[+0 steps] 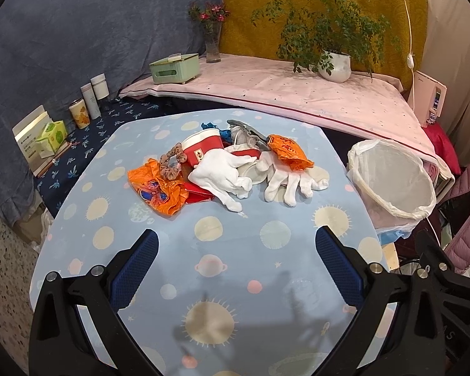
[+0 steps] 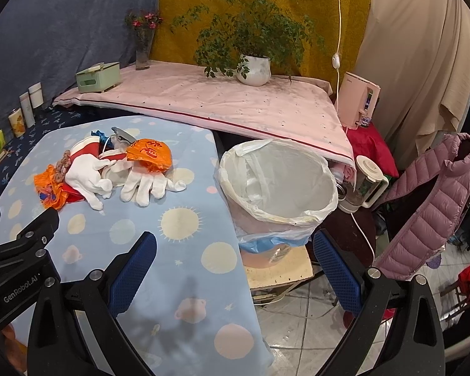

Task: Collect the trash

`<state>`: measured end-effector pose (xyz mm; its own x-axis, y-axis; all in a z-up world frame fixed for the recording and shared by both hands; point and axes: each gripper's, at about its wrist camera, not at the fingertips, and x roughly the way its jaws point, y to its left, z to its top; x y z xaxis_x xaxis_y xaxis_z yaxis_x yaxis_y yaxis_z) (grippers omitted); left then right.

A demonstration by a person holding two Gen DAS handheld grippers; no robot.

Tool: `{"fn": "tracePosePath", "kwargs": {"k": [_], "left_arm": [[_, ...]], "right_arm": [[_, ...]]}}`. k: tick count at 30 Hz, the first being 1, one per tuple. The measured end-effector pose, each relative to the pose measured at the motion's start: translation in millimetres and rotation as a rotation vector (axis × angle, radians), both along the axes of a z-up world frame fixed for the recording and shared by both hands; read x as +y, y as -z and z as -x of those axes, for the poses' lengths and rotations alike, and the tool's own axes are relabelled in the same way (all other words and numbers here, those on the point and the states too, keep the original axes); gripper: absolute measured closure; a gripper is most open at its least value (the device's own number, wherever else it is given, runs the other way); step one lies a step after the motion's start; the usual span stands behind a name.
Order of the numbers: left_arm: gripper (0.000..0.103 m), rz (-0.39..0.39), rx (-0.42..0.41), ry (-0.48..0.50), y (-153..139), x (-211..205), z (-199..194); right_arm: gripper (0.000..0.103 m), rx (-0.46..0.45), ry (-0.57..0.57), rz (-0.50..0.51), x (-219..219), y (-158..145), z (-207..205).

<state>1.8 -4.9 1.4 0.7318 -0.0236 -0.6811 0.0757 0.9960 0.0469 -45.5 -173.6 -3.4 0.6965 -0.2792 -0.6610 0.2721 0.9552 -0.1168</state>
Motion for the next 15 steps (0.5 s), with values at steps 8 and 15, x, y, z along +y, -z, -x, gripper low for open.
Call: {"fn": "tracePosePath", "kwargs": {"k": [8, 15], "left_arm": [[0.007, 0.022, 0.003, 0.014, 0.9, 1.2, -9.2], [0.007, 0.041, 0.010, 0.018, 6.7, 4.6, -23.4]], "right_arm": [[0.007, 0.005, 0.015, -0.006, -4.1, 1.7, -7.9], [0.007, 0.001, 0.018, -0.004, -1.7, 1.4, -20.8]]}}
